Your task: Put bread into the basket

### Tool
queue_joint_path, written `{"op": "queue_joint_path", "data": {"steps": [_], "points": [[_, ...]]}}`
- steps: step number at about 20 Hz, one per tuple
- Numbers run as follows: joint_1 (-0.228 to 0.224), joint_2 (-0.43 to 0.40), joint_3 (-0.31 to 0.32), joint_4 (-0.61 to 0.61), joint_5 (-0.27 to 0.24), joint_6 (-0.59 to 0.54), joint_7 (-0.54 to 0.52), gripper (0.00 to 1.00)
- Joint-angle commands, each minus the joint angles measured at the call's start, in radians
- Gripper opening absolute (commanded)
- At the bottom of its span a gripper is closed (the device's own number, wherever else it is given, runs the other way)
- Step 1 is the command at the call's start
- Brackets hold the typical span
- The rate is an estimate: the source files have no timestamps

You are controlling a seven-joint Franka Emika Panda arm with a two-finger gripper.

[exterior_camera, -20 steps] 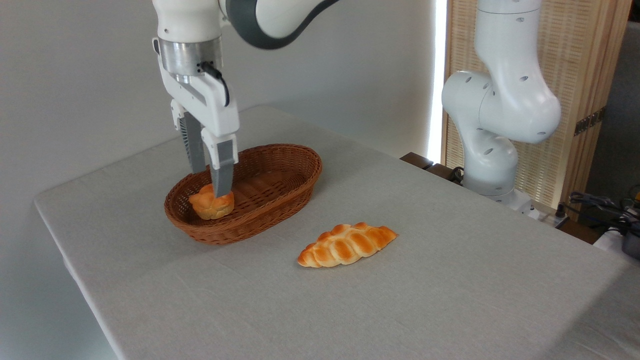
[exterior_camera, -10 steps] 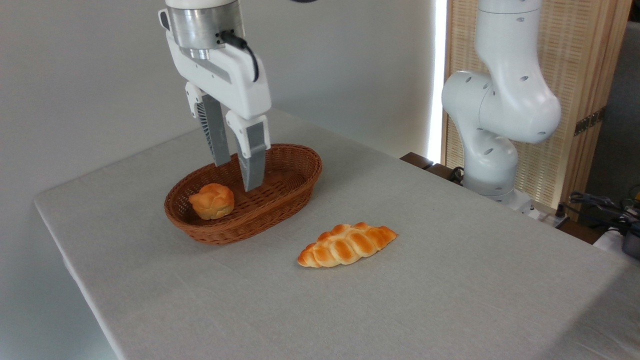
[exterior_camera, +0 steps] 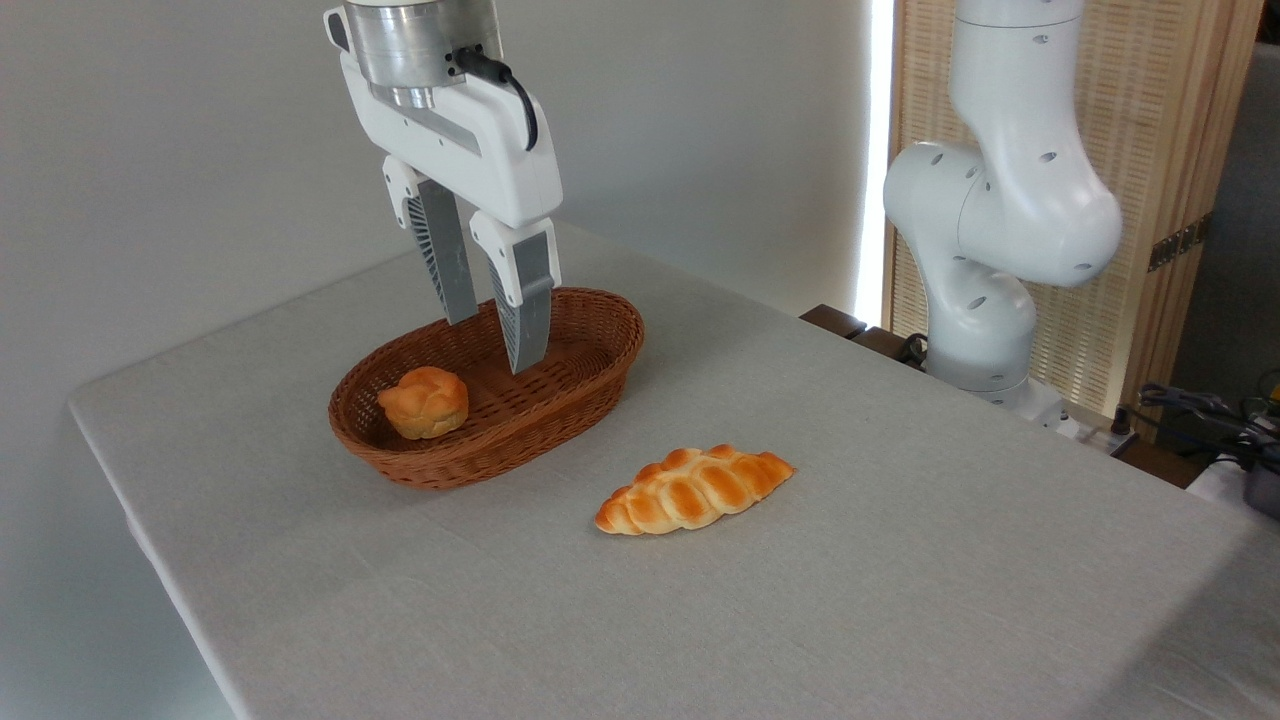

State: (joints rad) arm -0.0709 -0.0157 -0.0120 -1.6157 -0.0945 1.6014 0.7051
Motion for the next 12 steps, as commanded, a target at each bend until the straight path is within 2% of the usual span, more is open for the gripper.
{"op": "queue_joint_path", "data": {"steps": [1, 4, 12], "points": [[-0.007, 0.006, 0.01, 0.033, 0.009, -0.041, 0.024, 1.0], [-0.007, 0.006, 0.007, 0.034, 0.071, -0.041, 0.027, 1.0], [-0.007, 0.006, 0.01, 0.034, 0.076, -0.035, 0.021, 1.0]]}}
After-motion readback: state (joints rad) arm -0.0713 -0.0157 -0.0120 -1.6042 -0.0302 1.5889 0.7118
